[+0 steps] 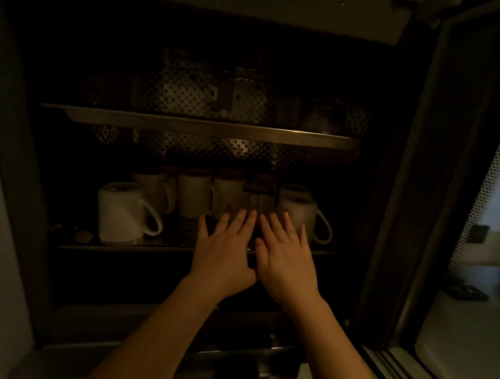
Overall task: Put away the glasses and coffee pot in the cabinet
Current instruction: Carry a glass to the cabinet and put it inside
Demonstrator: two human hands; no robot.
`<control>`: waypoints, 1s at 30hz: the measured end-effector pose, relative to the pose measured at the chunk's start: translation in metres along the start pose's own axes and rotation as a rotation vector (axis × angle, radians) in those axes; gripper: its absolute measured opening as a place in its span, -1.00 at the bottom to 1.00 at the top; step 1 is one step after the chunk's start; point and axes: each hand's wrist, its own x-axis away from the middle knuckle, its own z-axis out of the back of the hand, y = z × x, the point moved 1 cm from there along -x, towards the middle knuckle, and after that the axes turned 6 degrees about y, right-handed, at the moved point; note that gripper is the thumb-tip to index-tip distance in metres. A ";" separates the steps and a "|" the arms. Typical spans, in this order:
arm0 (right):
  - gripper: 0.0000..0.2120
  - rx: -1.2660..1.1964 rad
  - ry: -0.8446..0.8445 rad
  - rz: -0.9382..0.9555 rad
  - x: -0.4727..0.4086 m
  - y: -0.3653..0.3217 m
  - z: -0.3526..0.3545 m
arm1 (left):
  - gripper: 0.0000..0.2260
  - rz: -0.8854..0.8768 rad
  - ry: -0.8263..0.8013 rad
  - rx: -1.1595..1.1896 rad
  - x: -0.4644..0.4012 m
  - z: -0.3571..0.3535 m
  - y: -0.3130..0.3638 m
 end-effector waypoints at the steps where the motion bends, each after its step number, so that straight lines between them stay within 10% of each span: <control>1: -0.26 0.007 -0.012 -0.003 0.000 0.000 0.001 | -0.19 0.007 0.002 0.007 0.000 0.001 0.000; 30: -0.55 -0.508 0.107 0.036 0.088 -0.036 0.023 | -0.42 0.356 0.411 0.206 0.131 0.025 0.012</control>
